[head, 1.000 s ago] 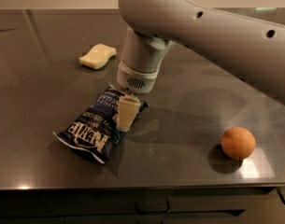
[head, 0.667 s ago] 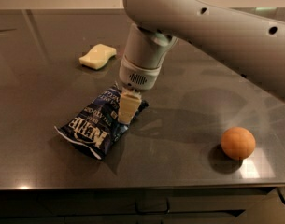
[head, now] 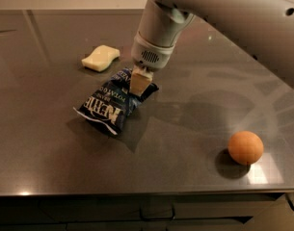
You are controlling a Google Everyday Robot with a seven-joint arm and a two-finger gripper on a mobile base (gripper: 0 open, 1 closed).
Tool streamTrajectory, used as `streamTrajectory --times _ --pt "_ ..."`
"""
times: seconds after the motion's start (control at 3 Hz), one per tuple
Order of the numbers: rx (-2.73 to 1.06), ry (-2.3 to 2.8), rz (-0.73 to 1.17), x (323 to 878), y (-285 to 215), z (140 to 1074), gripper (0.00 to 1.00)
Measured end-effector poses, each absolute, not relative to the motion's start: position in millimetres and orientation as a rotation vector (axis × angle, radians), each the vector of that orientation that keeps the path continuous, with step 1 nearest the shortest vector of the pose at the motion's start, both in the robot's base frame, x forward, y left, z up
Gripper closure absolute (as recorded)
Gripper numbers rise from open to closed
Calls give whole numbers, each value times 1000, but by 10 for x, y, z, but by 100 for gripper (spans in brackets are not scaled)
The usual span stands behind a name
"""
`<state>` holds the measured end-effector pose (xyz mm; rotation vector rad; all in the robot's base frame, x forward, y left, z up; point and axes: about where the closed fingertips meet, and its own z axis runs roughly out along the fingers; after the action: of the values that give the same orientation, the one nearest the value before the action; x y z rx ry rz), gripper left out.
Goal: Move blue chip bag near sponge
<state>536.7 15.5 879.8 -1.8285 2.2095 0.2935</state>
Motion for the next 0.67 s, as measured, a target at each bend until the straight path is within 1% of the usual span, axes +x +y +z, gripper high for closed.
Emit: streamTrajectory --times 0.67 --pt "-1724 2167 210 6033 148 9210 100"
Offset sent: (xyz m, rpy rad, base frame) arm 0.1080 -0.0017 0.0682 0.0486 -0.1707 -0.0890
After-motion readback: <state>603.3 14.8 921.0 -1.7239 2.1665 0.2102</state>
